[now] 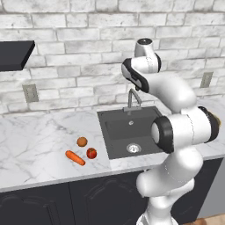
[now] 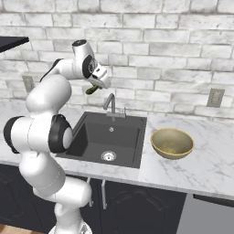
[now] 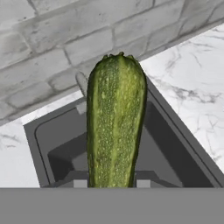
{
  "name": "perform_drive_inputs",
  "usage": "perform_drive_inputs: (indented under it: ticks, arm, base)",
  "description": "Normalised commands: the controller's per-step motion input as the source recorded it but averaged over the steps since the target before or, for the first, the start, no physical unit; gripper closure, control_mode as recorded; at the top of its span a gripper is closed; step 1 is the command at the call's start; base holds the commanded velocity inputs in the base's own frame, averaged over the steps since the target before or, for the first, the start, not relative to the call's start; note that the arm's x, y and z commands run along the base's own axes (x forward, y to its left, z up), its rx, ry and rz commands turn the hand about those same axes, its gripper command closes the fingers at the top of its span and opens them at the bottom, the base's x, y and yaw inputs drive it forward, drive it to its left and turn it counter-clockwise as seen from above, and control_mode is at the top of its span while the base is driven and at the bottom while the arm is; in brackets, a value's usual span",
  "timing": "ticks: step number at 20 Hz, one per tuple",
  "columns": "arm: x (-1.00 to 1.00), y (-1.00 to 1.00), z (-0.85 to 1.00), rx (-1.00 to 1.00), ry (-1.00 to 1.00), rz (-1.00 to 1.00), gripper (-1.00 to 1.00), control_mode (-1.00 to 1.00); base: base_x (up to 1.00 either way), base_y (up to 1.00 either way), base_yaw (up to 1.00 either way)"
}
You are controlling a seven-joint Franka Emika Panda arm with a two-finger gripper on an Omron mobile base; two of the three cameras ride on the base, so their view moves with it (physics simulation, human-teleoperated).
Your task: There is a mixed pile of frozen fruits and vegetables on the counter. Locate all the frozen vegetables and place the items in a bowl on the counter. Take all the frozen fruits and defrost them in a running sink.
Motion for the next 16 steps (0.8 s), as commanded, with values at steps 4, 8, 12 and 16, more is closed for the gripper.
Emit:
perform_drive_inputs:
  ticks: [4, 8, 12, 16]
  arm:
    - [0.02, -0.53, 0.0, 0.0, 0.0, -0.11, 1.0, -1.0]
    - [0.0, -0.54, 0.0, 0.02, 0.0, -0.09, 1.0, -1.0]
    - [0.0, -0.59, 0.0, 0.06, 0.0, -0.06, 1.0, -1.0]
    - [0.0, -0.57, -0.02, 0.08, 0.0, -0.04, 1.0, -1.0]
  base:
    - [0.0, 0.0, 0.0]
    - [0.0, 0.0, 0.0]
    - [0.0, 0.0, 0.0]
    - [0.0, 0.0, 0.0]
